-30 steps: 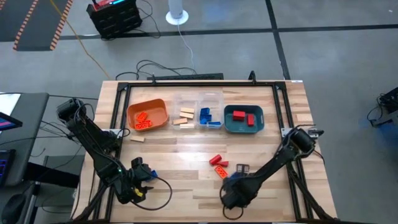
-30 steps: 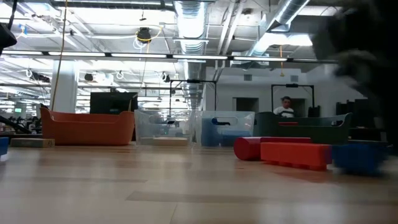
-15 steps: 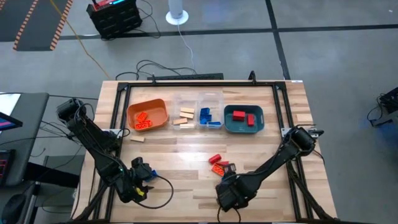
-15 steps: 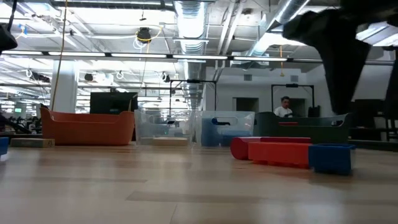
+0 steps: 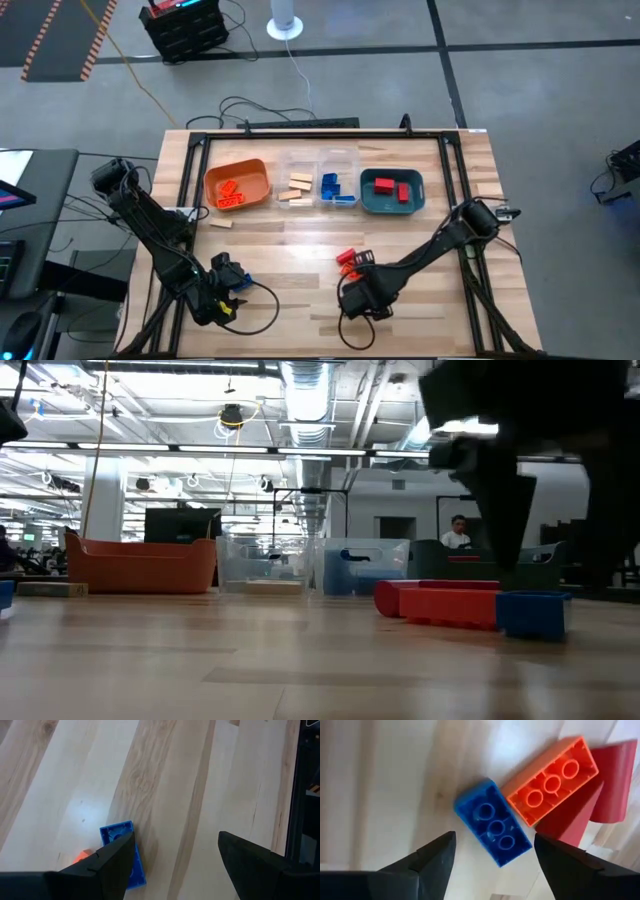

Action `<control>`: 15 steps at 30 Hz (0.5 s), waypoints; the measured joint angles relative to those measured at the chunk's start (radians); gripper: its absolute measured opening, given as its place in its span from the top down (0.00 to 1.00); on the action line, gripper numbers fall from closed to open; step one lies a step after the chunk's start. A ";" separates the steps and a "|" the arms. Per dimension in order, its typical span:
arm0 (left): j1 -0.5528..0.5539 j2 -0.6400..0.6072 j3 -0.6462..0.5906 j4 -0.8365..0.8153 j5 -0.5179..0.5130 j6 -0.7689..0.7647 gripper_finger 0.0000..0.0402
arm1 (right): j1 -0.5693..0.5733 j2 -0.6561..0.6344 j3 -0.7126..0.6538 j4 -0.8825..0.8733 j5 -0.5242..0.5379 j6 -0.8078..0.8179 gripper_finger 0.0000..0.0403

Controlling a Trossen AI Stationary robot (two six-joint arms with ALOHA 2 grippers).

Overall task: Sort blocks
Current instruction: Put the orange game piece into the right transparent bin

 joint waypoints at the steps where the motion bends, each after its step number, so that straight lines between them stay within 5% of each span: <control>1: -0.001 0.000 0.000 0.000 0.000 -0.002 0.30 | 0.000 0.001 -0.011 0.004 0.000 0.000 0.24; 15: -0.004 0.000 0.000 -0.003 -0.001 0.002 0.30 | -0.011 -0.001 -0.131 0.117 0.002 -0.053 0.25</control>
